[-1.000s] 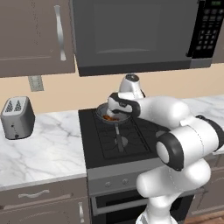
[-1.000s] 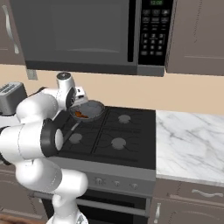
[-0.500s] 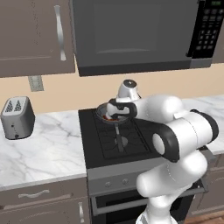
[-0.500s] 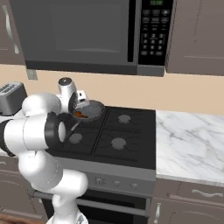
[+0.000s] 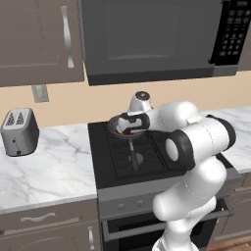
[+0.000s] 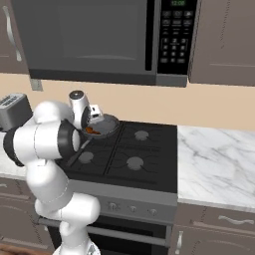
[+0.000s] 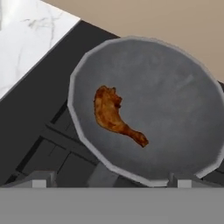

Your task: Take the chicken drumsticks from the pan and place one on each plate on the dining counter.

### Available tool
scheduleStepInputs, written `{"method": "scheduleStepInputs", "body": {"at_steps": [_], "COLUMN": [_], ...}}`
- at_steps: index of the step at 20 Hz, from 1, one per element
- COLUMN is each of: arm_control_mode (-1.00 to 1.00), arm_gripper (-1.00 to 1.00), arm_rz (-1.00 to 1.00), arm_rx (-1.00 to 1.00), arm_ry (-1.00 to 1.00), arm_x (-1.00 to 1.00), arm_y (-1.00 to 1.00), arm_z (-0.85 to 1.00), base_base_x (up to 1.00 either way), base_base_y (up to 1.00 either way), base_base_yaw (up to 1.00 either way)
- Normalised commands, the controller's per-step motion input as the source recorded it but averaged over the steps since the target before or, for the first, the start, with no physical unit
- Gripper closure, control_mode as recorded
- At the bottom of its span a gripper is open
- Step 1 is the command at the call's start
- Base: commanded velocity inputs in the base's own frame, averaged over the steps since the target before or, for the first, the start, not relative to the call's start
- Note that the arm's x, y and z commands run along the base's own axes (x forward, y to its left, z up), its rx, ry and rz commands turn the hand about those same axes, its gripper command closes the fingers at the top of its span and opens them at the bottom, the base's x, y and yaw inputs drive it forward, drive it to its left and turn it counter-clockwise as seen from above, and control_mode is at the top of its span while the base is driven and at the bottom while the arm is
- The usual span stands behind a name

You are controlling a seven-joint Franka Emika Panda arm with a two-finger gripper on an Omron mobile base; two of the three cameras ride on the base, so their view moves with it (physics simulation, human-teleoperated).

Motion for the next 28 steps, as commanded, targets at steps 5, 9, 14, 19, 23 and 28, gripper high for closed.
{"method": "scheduleStepInputs", "body": {"at_steps": [5, 9, 14, 19, 23, 28], "arm_control_mode": [-1.0, -1.0, -1.0, -1.0, -1.0, -1.0], "arm_gripper": [-1.0, -1.0, -1.0, -1.0, -1.0, -1.0], "arm_rz": [-0.01, 0.0, 0.0, 0.0, 0.0, 0.0], "arm_rx": [0.04, 0.03, 0.0, 0.0, 0.02, 0.03], "arm_ry": [0.0, 0.0, 0.0, 0.0, 0.0, 0.0], "arm_x": [0.2, 0.1, 0.05, 0.22, 0.19, 0.11], "arm_y": [0.0, 0.0, 0.01, 0.0, 0.0, 0.0], "arm_z": [-0.15, -0.23, -0.23, -0.07, 0.0, -0.03], "base_base_x": [0.0, 0.0, 0.0, 0.0, 0.0, 0.0], "base_base_y": [0.0, 0.0, 0.0, 0.0, 0.0, 0.0], "base_base_yaw": [0.0, 0.0, 0.0, 0.0, 0.0, 0.0]}}
